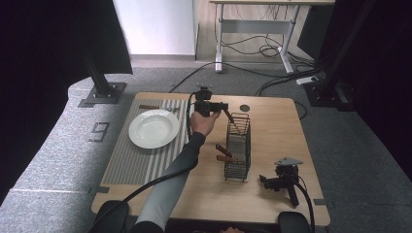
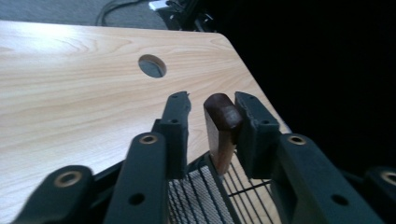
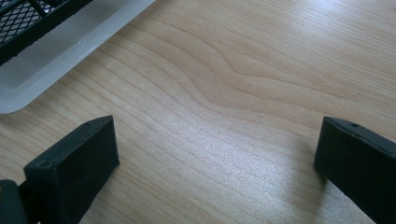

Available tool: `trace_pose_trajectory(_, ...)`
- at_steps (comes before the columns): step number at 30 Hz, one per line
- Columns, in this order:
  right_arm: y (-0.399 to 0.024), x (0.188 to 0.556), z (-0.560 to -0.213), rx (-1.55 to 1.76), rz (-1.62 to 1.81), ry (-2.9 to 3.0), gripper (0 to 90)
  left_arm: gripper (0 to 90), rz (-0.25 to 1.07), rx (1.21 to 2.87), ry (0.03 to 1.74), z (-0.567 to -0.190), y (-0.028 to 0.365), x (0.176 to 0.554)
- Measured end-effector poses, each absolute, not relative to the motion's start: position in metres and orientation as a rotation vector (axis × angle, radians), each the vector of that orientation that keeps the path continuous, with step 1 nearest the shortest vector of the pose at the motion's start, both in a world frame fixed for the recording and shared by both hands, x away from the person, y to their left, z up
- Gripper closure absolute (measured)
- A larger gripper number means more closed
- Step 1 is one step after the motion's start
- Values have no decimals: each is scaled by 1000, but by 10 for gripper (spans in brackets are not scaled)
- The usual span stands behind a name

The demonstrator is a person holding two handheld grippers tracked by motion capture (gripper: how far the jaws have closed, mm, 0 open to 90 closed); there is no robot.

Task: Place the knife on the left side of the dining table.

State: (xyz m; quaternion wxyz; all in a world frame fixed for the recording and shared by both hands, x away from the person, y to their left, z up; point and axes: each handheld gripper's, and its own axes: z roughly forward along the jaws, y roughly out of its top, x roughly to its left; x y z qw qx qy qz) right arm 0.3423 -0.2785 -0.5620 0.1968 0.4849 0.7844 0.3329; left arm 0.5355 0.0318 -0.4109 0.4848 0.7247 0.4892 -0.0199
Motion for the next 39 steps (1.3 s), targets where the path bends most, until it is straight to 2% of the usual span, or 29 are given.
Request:
trace_pose_trajectory(2,-279,342,-562,1358,932,2196,0,741,-58,1760,1186,-410,32,534)
trace_pose_trajectory(5,-279,342,-562,1358,932,2197,0,756,-89,1741,1183,-411,32,534)
trace_pose_trajectory(16,-279,342,-562,1358,932,2196,0,778,-85,1731,1169,-405,36,529)
trace_pose_trajectory(39,-278,342,-562,1359,932,2196,0,803,-6,1636,1121,-358,71,510)
